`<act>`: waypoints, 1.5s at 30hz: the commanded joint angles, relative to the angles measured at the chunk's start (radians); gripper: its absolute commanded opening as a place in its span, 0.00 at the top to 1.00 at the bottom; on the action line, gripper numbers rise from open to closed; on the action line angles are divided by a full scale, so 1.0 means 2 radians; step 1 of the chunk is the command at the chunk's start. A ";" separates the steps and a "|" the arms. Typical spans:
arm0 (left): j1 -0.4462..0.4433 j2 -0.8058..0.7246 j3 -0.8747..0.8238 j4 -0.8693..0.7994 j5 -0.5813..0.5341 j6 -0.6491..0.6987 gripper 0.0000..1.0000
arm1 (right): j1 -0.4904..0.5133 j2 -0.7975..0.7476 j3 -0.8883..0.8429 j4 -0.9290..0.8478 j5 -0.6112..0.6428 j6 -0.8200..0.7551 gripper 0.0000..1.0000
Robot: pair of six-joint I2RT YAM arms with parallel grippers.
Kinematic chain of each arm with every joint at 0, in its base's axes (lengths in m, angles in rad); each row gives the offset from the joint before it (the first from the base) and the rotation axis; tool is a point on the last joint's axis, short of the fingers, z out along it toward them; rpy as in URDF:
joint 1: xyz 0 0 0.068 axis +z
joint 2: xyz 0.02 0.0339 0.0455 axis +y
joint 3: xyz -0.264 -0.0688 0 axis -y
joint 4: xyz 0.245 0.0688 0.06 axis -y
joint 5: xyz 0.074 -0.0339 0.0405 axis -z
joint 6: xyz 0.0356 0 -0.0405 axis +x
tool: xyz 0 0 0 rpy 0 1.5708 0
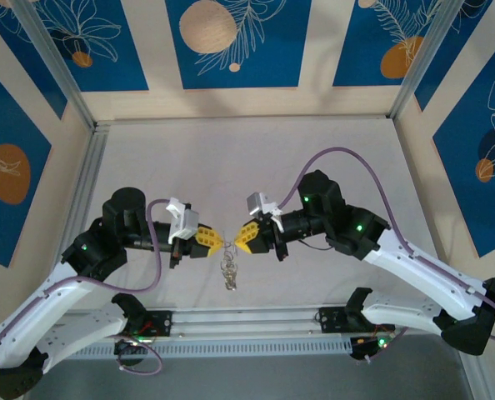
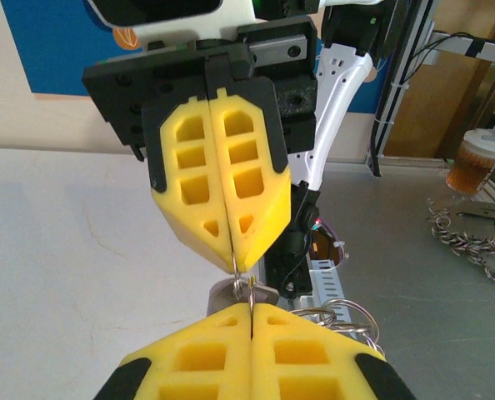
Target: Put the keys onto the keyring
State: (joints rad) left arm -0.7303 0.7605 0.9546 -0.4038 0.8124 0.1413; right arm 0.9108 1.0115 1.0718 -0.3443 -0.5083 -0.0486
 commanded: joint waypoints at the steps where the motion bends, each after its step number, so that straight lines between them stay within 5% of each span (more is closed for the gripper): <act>1: 0.003 -0.007 0.006 0.021 0.016 0.005 1.00 | 0.004 -0.014 0.019 0.001 0.001 -0.006 1.00; 45: 0.004 -0.011 0.005 0.027 0.024 0.002 1.00 | 0.009 -0.010 0.026 -0.003 -0.024 -0.009 1.00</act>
State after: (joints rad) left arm -0.7303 0.7574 0.9546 -0.3969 0.8276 0.1406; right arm 0.9211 1.0134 1.0939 -0.3328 -0.5262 -0.0528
